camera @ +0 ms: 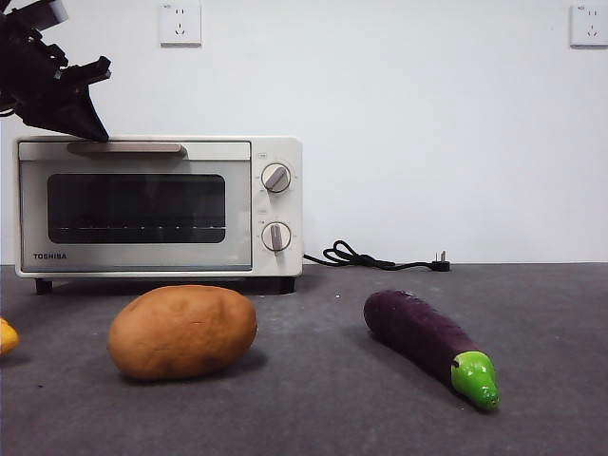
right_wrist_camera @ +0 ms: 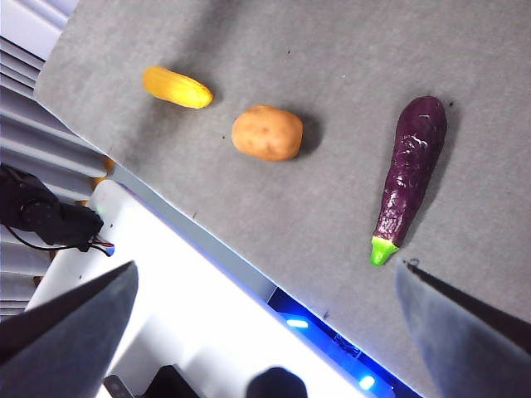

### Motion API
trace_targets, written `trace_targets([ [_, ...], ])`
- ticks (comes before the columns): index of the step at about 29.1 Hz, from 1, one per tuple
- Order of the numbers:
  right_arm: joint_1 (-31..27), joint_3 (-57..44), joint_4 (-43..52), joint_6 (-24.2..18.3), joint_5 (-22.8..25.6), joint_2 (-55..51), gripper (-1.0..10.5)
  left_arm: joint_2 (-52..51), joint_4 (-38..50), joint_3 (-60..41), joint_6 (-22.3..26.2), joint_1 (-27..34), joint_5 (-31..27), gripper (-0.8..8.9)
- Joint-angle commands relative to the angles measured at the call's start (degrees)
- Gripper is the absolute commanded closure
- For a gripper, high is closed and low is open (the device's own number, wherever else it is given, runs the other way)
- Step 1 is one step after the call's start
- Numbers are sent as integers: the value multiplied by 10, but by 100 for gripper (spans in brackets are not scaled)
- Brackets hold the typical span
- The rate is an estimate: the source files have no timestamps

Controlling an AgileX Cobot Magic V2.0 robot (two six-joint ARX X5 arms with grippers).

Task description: Take the eggplant from the table,put the eggplant in the oven

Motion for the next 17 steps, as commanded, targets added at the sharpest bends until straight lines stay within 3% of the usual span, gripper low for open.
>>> trace_targets([
  [1,1,2,1,-4,-2,1,380,6,10,2,9,0,-1,819],
  [17,1,2,7,0,-2,1,380,29,2,2,11,-5,1,819],
])
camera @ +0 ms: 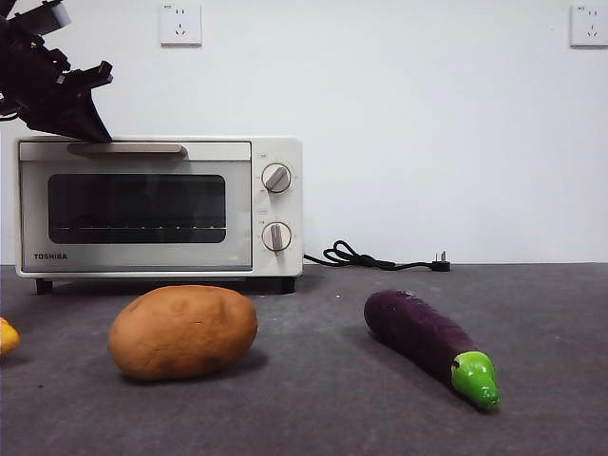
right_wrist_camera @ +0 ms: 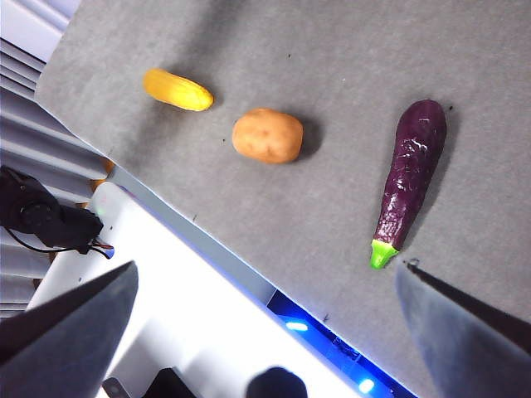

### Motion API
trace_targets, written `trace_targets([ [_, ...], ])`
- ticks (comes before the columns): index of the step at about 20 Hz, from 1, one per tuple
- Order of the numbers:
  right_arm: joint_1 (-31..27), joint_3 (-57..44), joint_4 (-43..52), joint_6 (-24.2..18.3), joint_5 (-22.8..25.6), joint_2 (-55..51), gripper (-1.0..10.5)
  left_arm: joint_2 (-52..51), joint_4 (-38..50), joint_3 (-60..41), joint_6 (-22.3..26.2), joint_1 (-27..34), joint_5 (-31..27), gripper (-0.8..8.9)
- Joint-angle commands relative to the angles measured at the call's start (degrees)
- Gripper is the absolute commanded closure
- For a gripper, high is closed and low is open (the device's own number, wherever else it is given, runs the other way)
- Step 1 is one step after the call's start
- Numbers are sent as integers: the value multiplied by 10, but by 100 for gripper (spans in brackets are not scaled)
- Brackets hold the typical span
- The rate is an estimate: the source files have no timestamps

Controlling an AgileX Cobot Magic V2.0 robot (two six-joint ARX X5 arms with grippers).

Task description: Take the eggplant from the table,put the eggplant in the oven

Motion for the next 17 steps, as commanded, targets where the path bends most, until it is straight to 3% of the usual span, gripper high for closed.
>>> trace_targets([
  [1,1,2,3,0,-2,1,380,16,-14,0,10,-5,-2,819],
  [8,1,2,8,0,-2,1,380,16,-86,0,52,-19,0,819],
  [17,1,2,27,-1,-2,2,380,16,-134,0,51,-29,0,819],
])
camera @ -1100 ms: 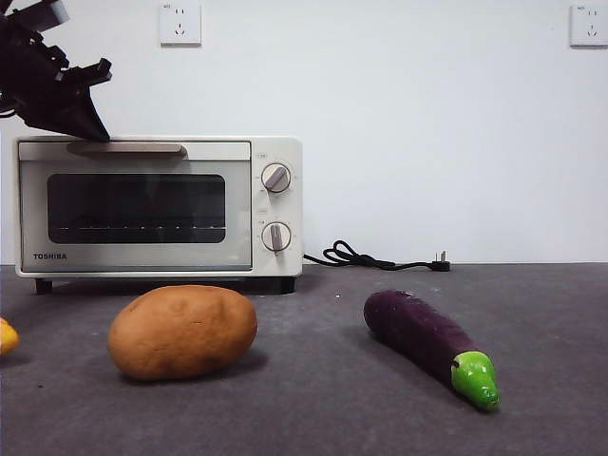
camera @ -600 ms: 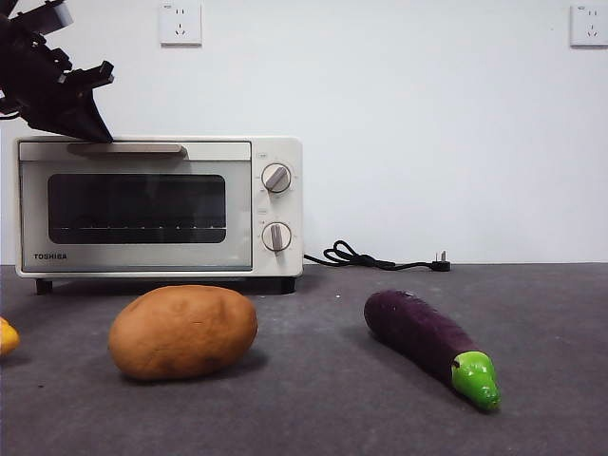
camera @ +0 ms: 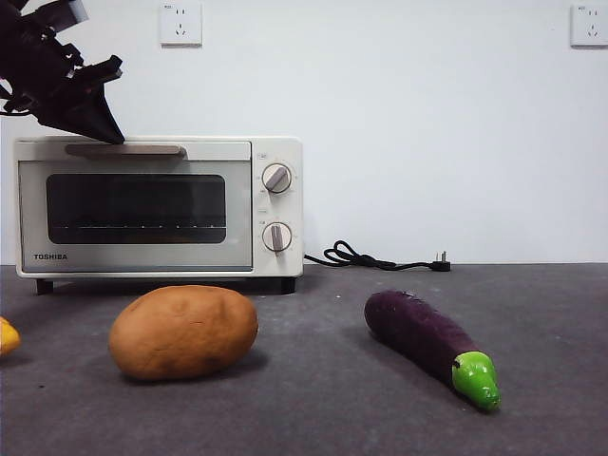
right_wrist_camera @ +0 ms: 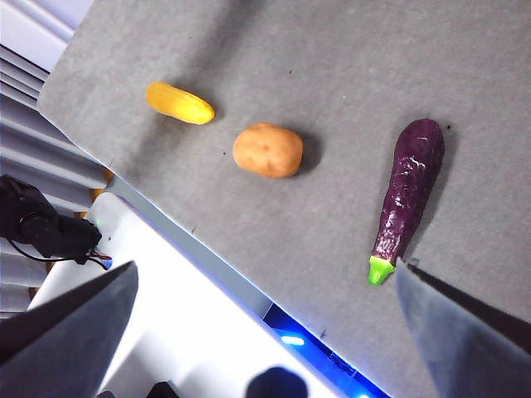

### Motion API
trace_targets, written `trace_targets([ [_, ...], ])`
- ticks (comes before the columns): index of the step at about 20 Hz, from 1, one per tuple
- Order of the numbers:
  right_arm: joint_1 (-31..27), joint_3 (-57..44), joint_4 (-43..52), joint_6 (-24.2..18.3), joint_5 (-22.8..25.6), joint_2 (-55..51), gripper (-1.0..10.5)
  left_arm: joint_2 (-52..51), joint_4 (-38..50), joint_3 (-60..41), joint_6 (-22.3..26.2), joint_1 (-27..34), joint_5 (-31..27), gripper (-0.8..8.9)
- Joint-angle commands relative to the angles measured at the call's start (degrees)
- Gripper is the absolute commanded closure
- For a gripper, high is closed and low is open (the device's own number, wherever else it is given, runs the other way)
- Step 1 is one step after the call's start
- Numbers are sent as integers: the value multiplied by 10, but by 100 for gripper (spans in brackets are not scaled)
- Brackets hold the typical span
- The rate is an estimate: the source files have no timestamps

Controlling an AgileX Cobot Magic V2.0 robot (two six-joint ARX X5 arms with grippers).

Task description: Take the eggplant from the table,put the eggplant in the oven

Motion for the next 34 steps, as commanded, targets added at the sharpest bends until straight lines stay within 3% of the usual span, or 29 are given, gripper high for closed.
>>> trace_targets([
  [1,1,2,10,-1,-2,3,380,22,-53,-20,8,-4,-4,819],
  [8,1,2,25,-7,0,9,380,22,-111,-20,8,-4,30,819],
  [19,1,2,49,-7,3,23,380,19,-174,-20,2,-4,243,819],
  [26,1,2,56,-7,5,23,380,3,-193,-20,1,-4,338,819],
  [34,1,2,57,-7,5,26,380,-49,-192,-20,1,-4,362,819],
])
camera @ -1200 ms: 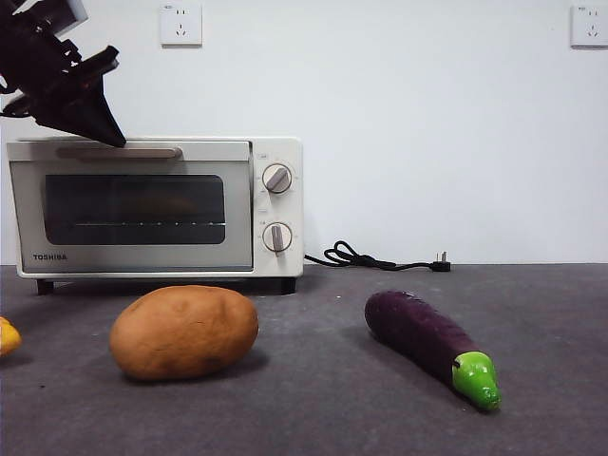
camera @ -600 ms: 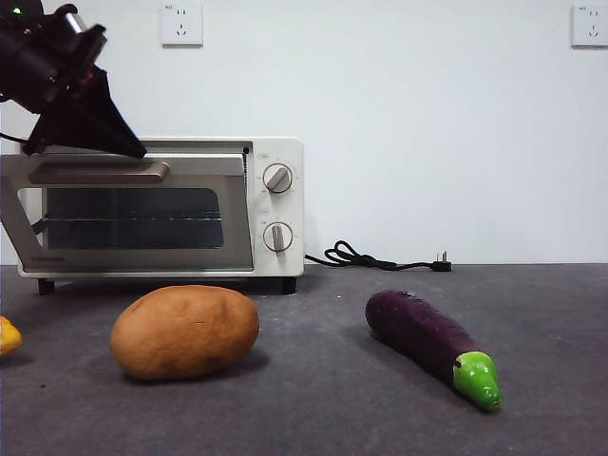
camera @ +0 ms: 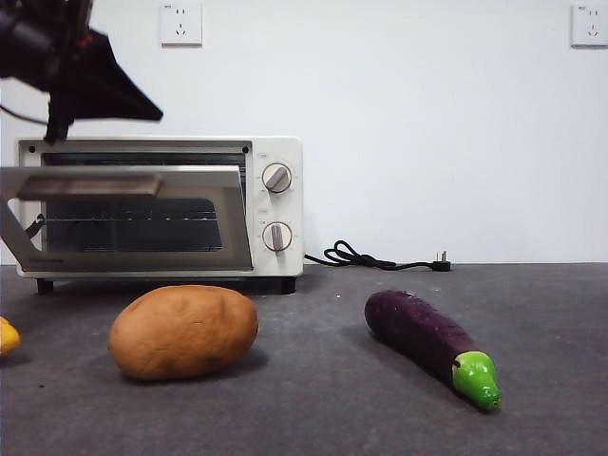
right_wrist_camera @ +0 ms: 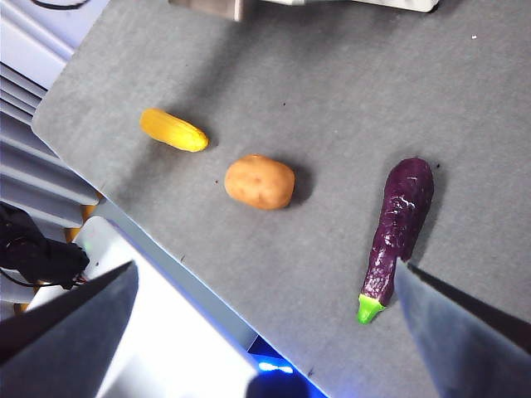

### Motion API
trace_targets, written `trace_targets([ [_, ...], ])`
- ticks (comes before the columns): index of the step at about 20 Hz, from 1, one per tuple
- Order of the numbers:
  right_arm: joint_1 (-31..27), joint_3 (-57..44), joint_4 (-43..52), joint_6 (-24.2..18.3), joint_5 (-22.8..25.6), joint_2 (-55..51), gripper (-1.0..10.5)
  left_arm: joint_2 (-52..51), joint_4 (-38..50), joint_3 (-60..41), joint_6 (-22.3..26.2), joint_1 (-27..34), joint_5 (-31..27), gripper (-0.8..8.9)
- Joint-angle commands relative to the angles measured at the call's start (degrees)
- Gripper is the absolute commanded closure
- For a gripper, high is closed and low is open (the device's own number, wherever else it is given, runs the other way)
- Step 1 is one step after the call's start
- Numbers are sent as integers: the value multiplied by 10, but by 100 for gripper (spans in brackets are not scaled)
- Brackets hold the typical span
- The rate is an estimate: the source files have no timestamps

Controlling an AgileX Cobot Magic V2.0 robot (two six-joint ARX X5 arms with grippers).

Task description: Take the eggplant from the table,put the eggplant in the oven

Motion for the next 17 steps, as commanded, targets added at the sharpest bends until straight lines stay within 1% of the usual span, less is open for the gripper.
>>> trace_targets([
  [1,1,2,4,-6,0,3,380,-22,2,-6,1,0,5,819],
  [5,1,2,5,-6,0,7,380,-54,3,-6,1,0,4,819],
  [8,1,2,6,-7,0,8,380,-78,9,-6,-4,0,-12,819],
  [11,1,2,7,-6,0,9,380,-105,20,-6,-23,0,-60,819],
  [14,1,2,8,-7,2,11,380,-132,33,-6,-40,0,-130,819],
  [17,1,2,9,-7,18,12,380,-163,36,-6,-43,0,-204,819],
])
